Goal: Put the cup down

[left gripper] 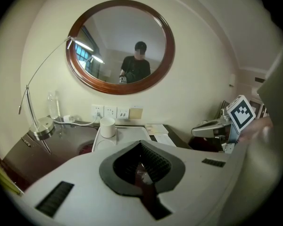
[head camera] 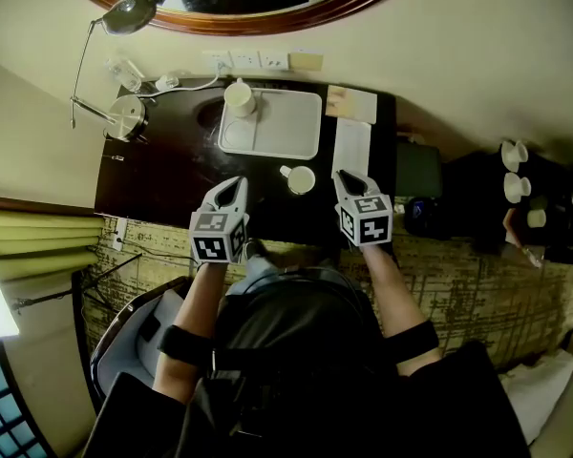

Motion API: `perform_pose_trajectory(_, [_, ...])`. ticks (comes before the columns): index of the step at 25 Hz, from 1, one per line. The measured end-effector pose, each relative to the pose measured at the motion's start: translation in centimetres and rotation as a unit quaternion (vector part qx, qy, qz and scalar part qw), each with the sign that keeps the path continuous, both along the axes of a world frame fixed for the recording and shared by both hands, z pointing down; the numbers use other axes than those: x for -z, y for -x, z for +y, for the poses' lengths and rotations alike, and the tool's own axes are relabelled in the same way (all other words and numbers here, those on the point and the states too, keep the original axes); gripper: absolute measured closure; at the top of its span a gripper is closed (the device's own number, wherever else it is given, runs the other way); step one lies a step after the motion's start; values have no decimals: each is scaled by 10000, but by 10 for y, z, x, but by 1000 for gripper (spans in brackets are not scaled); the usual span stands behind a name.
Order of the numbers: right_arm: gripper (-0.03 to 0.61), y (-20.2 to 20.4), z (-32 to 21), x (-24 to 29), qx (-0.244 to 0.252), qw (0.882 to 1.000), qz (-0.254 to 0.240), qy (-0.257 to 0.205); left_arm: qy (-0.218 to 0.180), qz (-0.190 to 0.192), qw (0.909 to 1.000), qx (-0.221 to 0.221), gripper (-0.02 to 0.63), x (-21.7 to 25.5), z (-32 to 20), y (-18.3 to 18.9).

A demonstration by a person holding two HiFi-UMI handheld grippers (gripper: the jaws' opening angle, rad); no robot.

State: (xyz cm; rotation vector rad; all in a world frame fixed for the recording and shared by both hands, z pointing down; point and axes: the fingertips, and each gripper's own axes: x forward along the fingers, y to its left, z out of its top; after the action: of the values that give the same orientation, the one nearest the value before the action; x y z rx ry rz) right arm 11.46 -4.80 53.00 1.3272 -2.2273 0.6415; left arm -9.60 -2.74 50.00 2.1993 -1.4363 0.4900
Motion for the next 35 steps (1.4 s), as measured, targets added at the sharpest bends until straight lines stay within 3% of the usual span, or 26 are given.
perform_pose_trajectory(2, [574,-4,-1,3,-129,9999,-45,-60,-10,-39,10000,3,612,-1,0,2])
perform_pose_trajectory(26, [574,10,8,-4,11,9995,-279,134,19,86,9999,48,612,-10,-13,7])
perform_pose_trajectory(35, [574,16,20,-22,-192,9990,-176,369,304,-25,9994,-188,340,-42,-59,14])
